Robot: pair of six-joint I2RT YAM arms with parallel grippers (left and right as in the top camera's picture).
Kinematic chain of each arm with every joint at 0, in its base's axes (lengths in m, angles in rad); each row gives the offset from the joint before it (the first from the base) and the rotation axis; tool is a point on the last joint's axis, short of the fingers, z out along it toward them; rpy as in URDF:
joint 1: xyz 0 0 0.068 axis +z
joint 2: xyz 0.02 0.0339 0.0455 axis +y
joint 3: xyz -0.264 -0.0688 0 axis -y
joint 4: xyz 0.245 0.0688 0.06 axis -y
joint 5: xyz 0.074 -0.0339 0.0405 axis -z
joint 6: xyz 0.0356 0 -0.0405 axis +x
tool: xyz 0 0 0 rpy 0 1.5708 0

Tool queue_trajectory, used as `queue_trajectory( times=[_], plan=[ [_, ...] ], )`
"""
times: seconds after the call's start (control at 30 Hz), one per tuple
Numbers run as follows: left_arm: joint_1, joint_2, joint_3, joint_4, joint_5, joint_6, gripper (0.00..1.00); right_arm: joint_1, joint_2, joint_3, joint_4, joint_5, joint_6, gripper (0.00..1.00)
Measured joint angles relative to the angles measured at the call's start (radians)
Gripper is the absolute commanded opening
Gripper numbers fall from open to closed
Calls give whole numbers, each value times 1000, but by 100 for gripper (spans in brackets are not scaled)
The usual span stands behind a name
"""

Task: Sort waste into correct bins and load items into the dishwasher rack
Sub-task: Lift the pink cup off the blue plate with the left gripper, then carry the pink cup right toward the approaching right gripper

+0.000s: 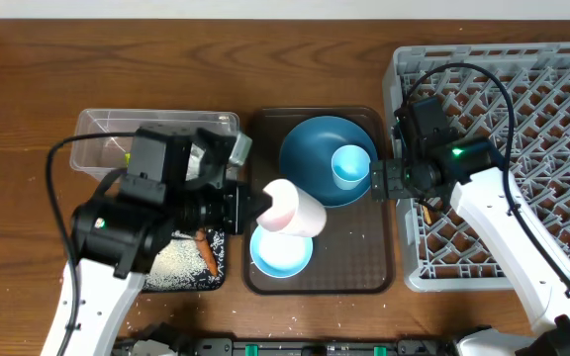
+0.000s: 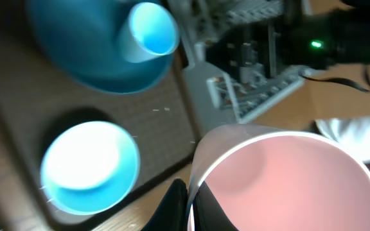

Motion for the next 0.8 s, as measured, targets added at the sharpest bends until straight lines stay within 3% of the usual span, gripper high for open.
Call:
queue_trajectory(
  times=[0.2,0.4,0.67,0.8],
  plan=[
    [0,117,0,86,198,19,6,0,0,1,17,-26,-2,99],
    [28,250,0,167,305,31,6,-27,-46,56,-105,-97,-104,93],
    [173,335,-1,249,518,33,6,-131,-356,98,-141,-368,-278,93],
    [177,366,-1,249,675,34,6,-143,-457,100,-146,-594,-373,95]
  ],
)
